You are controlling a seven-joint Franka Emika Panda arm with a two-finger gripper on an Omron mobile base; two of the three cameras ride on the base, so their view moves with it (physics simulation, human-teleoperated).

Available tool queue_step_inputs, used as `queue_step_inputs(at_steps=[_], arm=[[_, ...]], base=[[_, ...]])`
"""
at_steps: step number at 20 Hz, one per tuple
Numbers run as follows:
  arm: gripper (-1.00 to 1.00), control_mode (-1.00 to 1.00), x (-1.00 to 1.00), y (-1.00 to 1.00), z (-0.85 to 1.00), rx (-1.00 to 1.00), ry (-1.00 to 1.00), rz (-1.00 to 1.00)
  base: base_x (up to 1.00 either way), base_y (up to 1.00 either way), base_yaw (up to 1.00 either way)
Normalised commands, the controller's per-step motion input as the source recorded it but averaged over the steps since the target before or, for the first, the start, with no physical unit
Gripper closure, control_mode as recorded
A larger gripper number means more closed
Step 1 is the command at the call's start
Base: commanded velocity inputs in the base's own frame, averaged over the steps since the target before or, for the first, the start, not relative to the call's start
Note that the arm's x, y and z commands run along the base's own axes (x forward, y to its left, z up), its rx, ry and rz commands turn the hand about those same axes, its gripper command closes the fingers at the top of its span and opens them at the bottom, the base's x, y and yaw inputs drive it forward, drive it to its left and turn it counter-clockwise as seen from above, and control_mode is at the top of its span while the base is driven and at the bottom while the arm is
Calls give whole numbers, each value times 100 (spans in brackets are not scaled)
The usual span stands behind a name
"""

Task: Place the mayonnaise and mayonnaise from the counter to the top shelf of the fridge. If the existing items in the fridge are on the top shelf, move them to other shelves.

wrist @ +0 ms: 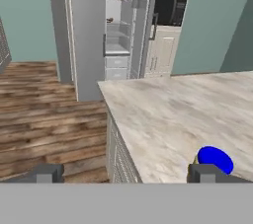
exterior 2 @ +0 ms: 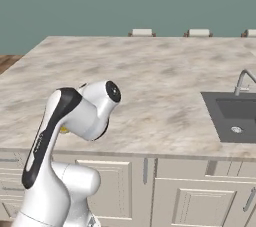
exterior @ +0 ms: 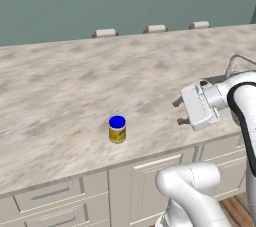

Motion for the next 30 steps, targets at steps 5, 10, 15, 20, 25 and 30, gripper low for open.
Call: queue_step_inputs(at_steps=[5, 10, 15, 20, 25, 30], arm=[[-100, -100, 43, 40, -23, 4, 0, 16], [-100, -100, 24, 32, -29, 12, 0, 7], [-100, -100, 14, 20, -23, 14, 0, 2], [-100, -100, 11, 17, -16, 0, 0, 0], [-100, -100, 40, 19, -14, 0, 7, 3], [-100, -100, 68, 0, -4, 0, 17, 20]], base=[[0, 0, 0], [0, 0, 0], [0, 0, 0], [0, 0, 0], [0, 0, 0], [0, 0, 0]])
